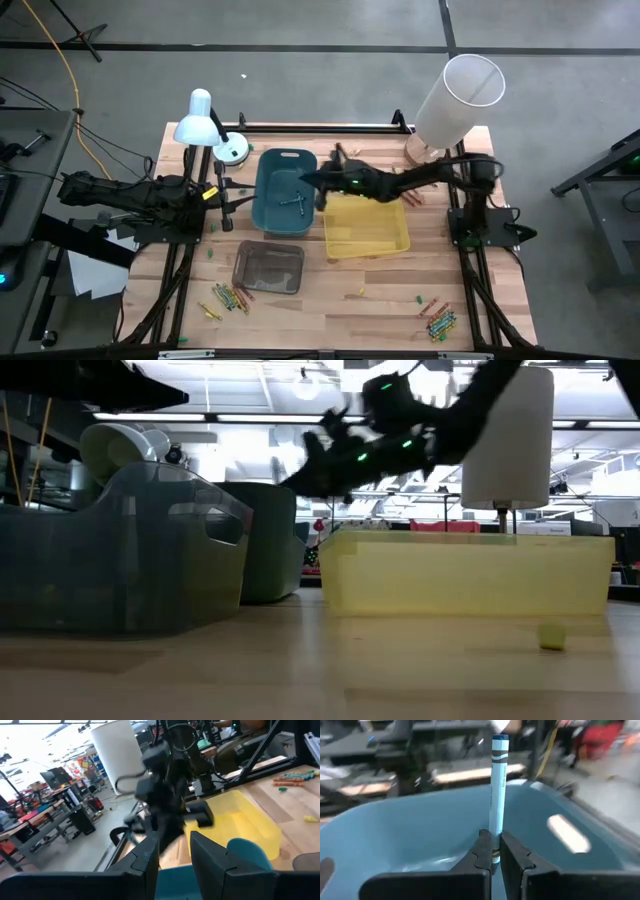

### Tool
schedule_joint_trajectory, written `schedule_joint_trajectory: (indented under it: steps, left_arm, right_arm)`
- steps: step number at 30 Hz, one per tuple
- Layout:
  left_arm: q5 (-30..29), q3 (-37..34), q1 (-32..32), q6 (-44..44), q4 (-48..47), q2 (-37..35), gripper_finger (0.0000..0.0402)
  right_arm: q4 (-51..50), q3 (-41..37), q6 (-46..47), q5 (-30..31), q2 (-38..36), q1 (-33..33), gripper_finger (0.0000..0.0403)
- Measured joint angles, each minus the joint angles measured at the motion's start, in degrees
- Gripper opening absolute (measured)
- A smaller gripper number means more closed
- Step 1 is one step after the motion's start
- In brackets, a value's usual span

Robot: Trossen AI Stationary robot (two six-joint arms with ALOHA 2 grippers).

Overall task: Sort crayons
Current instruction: Put the blue crayon into the blue bin

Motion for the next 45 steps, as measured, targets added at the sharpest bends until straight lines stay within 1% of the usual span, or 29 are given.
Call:
schedule_joint_trajectory:
  steps: [2, 4, 11, 13, 16, 20, 23, 25, 27, 30, 32, 34, 36, 38, 40, 42, 45]
  left_arm:
    - [0.0, 0.0, 0.0, -1.1, 0.0, 0.0, 0.0099]
    - [-0.1, 0.0, 0.0, -2.8, 0.0, 0.0, 0.0099]
    - [0.0, 0.0, 0.0, -7.7, -0.4, 0.0, 0.0099]
    - [0.0, 0.0, 0.0, -9.1, -0.5, 0.0, 0.0099]
    - [0.0, 0.0, 0.0, -10.5, -0.6, 0.0, 0.0099]
    - [0.0, 0.0, 0.0, -10.9, -0.8, 0.0, 0.0099]
    - [0.0, 0.0, 0.0, -12.8, -1.3, 0.0, 0.0099]
    - [0.0, 0.0, 0.0, -13.1, -1.3, 0.0, 0.0099]
    - [0.0, 0.0, 0.0, -13.3, -1.3, 0.0, 0.0099]
    - [0.0, 0.0, 0.0, -13.6, -1.4, 0.0, 0.0099]
    - [0.0, 0.0, 0.0, -13.6, -1.5, 0.0, 0.0099]
    - [0.0, 0.0, 0.0, -13.7, -1.5, 0.0, 0.0099]
    - [0.0, 0.0, 0.0, -14.5, -1.5, 0.0, 0.0099]
    - [0.0, 0.0, 0.0, -15.5, -1.5, 0.0, 0.0099]
    - [0.0, 0.0, 0.0, -15.6, -1.3, 0.0, 0.0099]
    - [0.0, 0.0, 0.0, -15.6, -1.3, 0.0, 0.0099]
    - [0.0, 0.0, 0.0, -15.5, -0.8, 0.0, 0.0099]
  right_arm:
    - [-5.0, 5.0, -0.4, -1.5, 2.5, 0.7, 0.0007]
    - [-11.5, 9.8, -0.9, -1.6, 4.1, 1.3, 0.0007]
    - [-40.1, 22.4, -3.3, -1.6, 4.6, 3.0, 0.0013]
    - [-45.7, 25.3, -3.1, -1.6, 4.6, 3.2, 0.0028]
    - [-52.2, 28.0, -3.0, -1.3, 4.5, 3.6, 0.0069]
    - [-61.0, 33.0, -4.2, 2.4, 4.2, 4.6, 0.0132]
    - [-71.9, 38.8, -5.0, 4.5, 4.1, 5.3, 0.0167]
    - [-79.4, 42.7, -5.3, 4.7, 4.1, 6.1, 0.0181]
    - [-87.0, 45.8, -5.2, 5.4, 3.7, 7.5, 0.0186]
    - [-94.1, 47.1, -4.1, 9.4, 1.7, 10.5, 0.0188]
    - [-96.3, 45.3, -2.9, 13.9, -0.6, 13.0, 0.0188]
    - [-96.5, 41.3, -1.5, 19.0, -3.9, 15.3, 0.0188]
    - [-94.8, 35.3, 0.9, 24.3, -8.1, 17.5, 0.0188]
    - [-91.8, 27.5, 4.4, 28.3, -13.4, 19.3, 0.0188]
    - [-87.3, 19.0, 8.3, 30.7, -19.2, 20.7, 0.0188]
    - [-80.2, 10.1, 11.7, 31.9, -25.4, 21.7, 0.0188]
    - [-64.5, -2.0, 12.1, 32.1, -33.7, 22.6, 0.0188]
